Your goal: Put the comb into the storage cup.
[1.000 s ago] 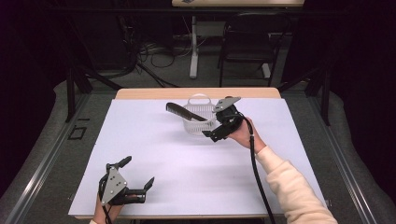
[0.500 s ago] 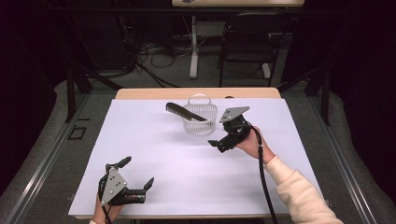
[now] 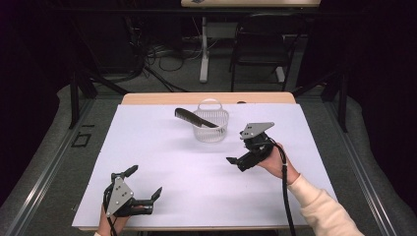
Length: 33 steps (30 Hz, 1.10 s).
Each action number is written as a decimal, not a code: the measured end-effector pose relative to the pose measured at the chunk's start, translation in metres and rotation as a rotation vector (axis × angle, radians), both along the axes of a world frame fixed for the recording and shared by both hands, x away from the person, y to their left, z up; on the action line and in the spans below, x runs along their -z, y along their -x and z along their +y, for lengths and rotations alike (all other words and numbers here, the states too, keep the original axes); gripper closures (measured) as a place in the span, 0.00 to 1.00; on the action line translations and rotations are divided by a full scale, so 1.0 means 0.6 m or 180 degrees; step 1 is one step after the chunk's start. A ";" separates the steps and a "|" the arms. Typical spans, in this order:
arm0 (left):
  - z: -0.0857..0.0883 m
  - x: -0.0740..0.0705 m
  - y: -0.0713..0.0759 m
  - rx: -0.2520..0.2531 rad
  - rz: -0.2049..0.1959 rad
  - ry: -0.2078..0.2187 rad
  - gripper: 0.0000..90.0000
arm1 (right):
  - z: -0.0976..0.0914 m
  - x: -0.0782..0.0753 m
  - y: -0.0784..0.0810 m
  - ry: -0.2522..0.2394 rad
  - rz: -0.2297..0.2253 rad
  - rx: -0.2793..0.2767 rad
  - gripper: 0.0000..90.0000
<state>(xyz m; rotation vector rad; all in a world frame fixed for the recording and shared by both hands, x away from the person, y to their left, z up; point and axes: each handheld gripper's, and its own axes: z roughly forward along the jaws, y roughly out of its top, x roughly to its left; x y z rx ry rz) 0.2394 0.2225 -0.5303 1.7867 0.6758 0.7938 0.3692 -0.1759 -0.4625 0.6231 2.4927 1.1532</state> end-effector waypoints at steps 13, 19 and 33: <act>0.000 0.000 0.000 -0.0001 0.0003 -0.0002 0.00 | -0.033 0.015 0.028 0.0001 0.0077 0.0072 0.00; 0.000 0.000 0.001 -0.0001 0.0004 -0.0001 0.00 | -0.047 0.022 0.041 0.0013 0.0103 0.0115 0.00; -0.001 0.000 0.001 -0.0005 -0.0001 0.0001 0.00 | -0.077 0.031 0.070 -0.0013 0.0116 0.0200 0.00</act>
